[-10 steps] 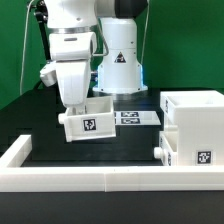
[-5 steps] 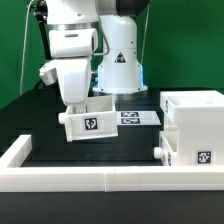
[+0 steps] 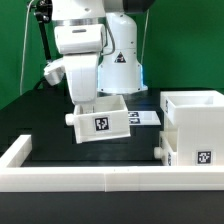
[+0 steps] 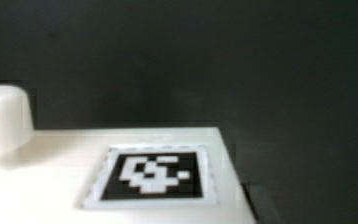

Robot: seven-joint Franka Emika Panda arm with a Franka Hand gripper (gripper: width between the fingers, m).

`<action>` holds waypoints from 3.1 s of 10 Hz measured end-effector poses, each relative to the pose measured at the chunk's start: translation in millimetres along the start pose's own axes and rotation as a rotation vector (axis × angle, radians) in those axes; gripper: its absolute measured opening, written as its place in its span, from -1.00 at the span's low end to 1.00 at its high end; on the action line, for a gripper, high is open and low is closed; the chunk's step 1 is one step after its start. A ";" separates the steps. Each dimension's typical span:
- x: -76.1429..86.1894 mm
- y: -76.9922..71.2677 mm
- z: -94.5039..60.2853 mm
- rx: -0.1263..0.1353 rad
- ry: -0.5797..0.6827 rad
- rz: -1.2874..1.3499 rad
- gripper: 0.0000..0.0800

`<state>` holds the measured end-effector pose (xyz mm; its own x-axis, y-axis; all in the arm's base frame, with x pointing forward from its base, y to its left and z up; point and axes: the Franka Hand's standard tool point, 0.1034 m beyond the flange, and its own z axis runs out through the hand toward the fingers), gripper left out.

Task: Assemble drawer

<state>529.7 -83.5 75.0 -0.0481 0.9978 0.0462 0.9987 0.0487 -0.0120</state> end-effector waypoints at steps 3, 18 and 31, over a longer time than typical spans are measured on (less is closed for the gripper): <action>11.3 11.9 5.1 -0.002 0.012 -0.009 -0.89; 45.6 9.1 14.6 -0.003 0.028 0.031 -0.89; 76.5 15.9 23.8 0.000 0.015 0.014 -0.89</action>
Offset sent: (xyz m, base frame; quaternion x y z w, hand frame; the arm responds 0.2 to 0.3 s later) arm 0.0000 0.0000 0.0000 0.0000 0.0000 0.0000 1.0000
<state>541.6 -5.4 54.5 -0.0342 0.9975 0.0614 0.9993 0.0350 -0.0129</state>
